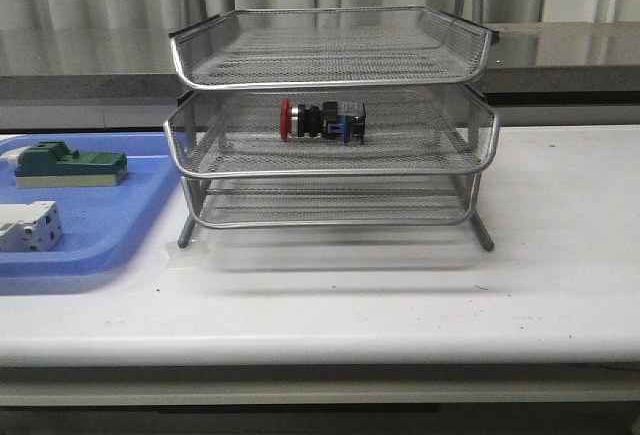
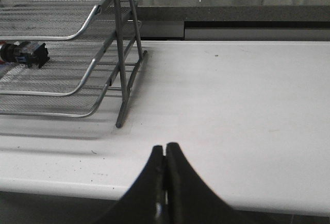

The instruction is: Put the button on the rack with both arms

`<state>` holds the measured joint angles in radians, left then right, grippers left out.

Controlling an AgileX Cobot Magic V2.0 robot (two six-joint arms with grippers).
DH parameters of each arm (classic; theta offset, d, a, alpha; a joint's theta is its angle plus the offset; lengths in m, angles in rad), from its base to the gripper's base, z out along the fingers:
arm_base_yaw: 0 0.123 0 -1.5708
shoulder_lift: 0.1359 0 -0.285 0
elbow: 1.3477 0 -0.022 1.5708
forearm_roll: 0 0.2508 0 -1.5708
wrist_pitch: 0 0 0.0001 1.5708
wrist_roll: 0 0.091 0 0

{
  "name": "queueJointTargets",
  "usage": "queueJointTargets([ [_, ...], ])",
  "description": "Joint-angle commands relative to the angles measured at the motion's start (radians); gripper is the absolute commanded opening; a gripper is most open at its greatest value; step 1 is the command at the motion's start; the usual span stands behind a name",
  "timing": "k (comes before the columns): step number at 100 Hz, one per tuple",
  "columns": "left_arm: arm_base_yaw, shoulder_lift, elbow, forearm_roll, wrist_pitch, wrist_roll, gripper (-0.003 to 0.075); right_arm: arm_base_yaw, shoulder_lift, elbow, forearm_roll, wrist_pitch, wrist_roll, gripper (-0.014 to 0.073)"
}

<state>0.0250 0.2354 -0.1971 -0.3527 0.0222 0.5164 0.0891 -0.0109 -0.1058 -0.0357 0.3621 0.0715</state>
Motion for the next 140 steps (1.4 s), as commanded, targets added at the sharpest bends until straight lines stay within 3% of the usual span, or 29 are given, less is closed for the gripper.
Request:
queueJointTargets([
  [1,0.000,0.007,-0.029,-0.011,-0.085,-0.011,-0.0020,-0.008,-0.020,0.015,-0.014,-0.152,0.004,-0.0060],
  [24,0.000,0.007,-0.028,-0.011,-0.085,-0.011,-0.0020,-0.008,-0.020,0.118,-0.013,-0.336,0.004,-0.0060],
  [140,0.000,0.007,-0.028,-0.007,-0.085,-0.009,-0.0020,-0.008,-0.020,0.116,-0.013,-0.326,0.004,-0.0060],
])
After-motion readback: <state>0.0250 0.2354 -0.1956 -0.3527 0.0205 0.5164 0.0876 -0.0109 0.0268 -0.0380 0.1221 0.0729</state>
